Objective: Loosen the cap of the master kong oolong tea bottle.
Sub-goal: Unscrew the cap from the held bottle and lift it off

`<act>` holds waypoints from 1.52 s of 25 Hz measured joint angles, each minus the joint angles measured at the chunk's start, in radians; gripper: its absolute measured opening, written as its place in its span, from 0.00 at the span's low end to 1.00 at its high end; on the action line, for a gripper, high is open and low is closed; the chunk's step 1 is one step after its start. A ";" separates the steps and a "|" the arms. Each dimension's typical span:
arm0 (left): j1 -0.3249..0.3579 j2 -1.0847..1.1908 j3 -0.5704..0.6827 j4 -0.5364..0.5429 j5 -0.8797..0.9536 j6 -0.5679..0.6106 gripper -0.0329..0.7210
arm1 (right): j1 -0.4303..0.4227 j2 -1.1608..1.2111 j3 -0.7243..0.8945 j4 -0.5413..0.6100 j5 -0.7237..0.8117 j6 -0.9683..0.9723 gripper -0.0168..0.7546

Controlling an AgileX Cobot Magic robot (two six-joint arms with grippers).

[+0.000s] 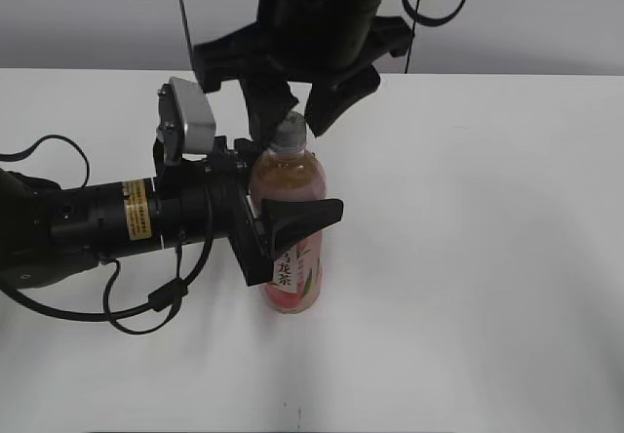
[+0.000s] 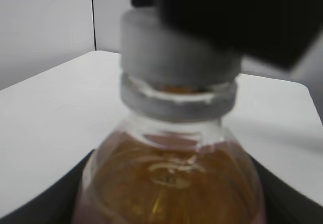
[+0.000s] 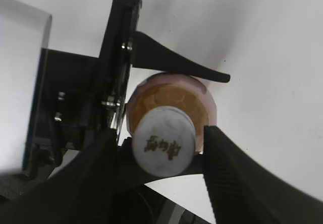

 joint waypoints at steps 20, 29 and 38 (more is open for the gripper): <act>0.000 0.000 0.000 0.000 0.000 0.000 0.63 | 0.000 0.005 0.025 0.001 0.002 -0.119 0.39; 0.000 0.000 0.000 0.005 0.000 0.003 0.63 | -0.003 0.005 0.022 -0.002 0.002 -0.736 0.39; 0.000 0.000 0.000 0.016 -0.002 0.011 0.63 | -0.003 0.003 0.018 -0.007 0.002 -1.491 0.39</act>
